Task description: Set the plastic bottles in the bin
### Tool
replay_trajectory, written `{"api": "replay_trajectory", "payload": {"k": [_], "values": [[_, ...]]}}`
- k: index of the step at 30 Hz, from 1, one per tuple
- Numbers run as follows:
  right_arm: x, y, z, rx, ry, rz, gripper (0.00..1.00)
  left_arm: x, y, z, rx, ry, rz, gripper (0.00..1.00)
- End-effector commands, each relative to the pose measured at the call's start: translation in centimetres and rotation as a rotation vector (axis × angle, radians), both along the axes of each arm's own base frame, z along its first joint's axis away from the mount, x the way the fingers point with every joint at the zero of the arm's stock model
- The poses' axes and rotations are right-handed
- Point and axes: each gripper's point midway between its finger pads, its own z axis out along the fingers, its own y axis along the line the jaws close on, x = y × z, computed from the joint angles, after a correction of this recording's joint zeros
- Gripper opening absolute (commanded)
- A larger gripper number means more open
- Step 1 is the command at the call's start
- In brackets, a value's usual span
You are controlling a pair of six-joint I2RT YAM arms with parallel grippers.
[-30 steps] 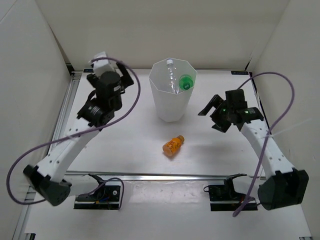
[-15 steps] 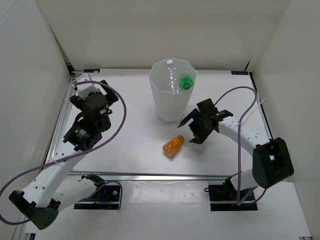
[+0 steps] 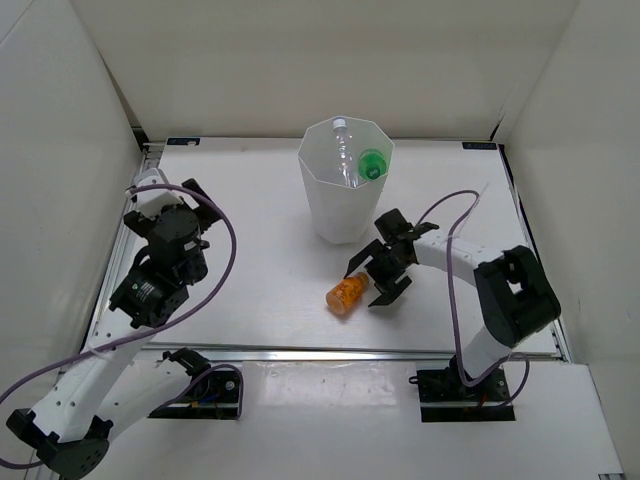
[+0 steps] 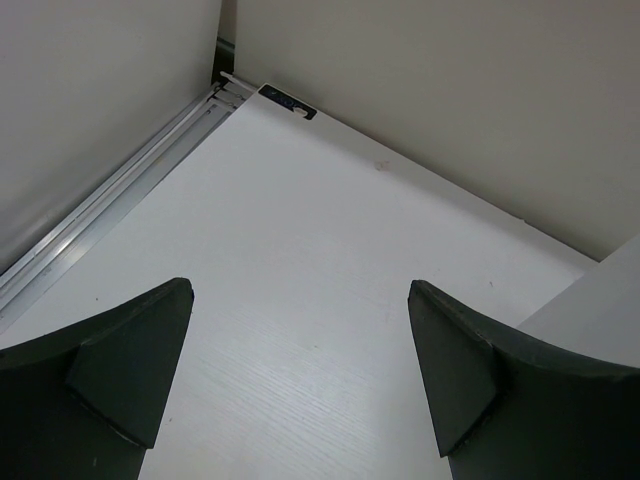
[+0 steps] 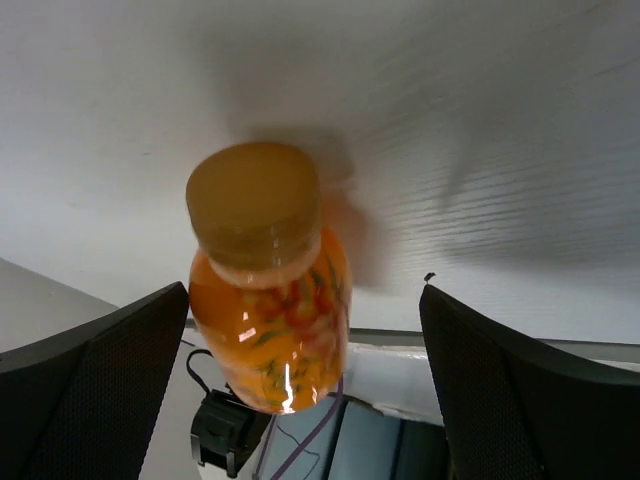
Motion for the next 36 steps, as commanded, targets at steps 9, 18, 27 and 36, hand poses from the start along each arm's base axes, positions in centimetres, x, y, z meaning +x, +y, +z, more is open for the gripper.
{"api": "replay_trajectory", "payload": {"k": [9,18,27,36], "values": [[-2.4,0.9,-0.9,0.044,0.128,0.02,0.62,-1.2,0.6,-1.7,-0.004,0.063,0.003,0.99],[0.6,-3.0,9.9,-0.104,-0.1,0.037,0.03,-1.1,0.6,-3.2,-0.016,0.093,0.02,0.99],[7.1,-4.5,29.1,-0.136,-0.728,0.013,0.0,0.1,-1.1,-5.1,0.0,0.174,-0.029,0.99],[17.3,-0.5,36.6,-0.264,-1.176,0.248,0.03,0.6,-3.3,-7.5,-0.014,0.261,-0.128,0.99]]}}
